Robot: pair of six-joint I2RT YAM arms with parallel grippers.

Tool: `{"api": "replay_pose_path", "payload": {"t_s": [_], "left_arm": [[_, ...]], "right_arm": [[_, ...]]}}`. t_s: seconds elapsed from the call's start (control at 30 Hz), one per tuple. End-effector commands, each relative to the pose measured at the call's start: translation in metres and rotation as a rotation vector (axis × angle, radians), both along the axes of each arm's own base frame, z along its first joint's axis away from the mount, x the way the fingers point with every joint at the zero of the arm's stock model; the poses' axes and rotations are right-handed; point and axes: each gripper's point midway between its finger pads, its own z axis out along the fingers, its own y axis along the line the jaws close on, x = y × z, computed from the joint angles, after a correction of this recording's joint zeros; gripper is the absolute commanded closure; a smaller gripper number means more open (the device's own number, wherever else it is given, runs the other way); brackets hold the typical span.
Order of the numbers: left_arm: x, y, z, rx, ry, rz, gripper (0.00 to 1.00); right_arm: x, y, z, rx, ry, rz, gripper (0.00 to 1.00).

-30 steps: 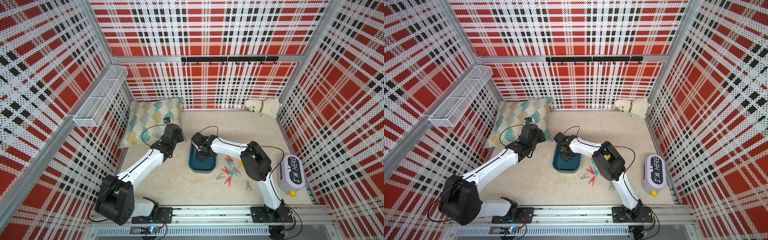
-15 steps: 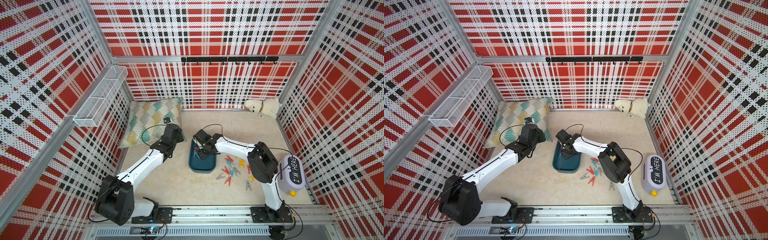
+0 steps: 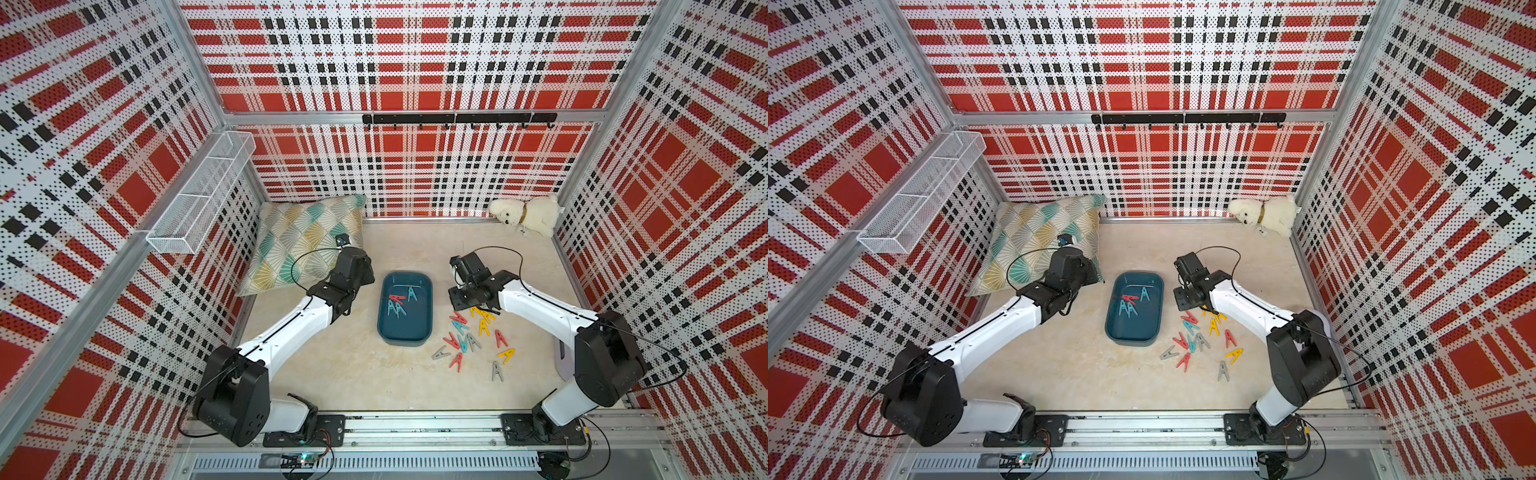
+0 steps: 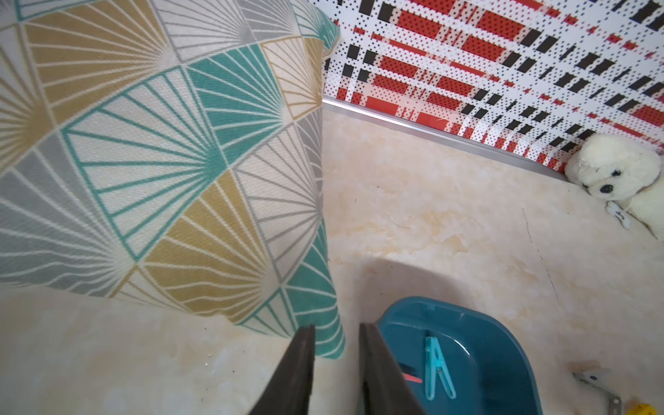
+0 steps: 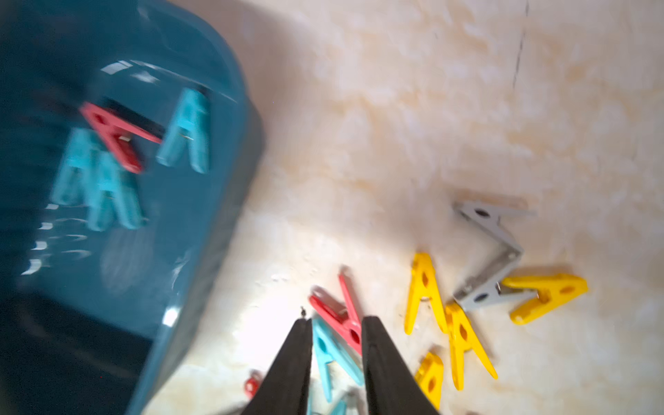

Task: Put the clothespins into the storage box
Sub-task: Pick up the clothespin from the center of the board.

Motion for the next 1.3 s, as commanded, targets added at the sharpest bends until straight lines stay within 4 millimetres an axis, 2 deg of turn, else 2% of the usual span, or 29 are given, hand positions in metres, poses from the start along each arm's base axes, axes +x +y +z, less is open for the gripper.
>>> {"api": "replay_pose_path", "payload": {"t_s": [0.0,0.13,0.3,0.43,1.27], "left_arm": [[0.005,-0.013,0.004,0.015,-0.008,-0.014,0.72],[0.006,-0.020,0.003,0.021,-0.006,-0.025,0.72],[0.003,-0.019,0.001,0.025,-0.005,-0.021,0.71],[0.003,-0.019,0.000,0.028,-0.003,-0.020,0.71],[0.003,-0.006,0.005,0.022,-0.014,0.005,0.71]], "right_arm": [[0.006,-0.023,-0.012,-0.039,-0.012,-0.091,0.70],[0.004,-0.034,-0.025,-0.065,0.010,-0.116,0.71],[-0.002,-0.045,-0.029,-0.101,0.031,-0.111,0.71],[0.000,-0.061,-0.033,-0.176,0.026,-0.142,0.73],[0.002,-0.067,-0.060,-0.179,0.073,-0.152,0.79]]}}
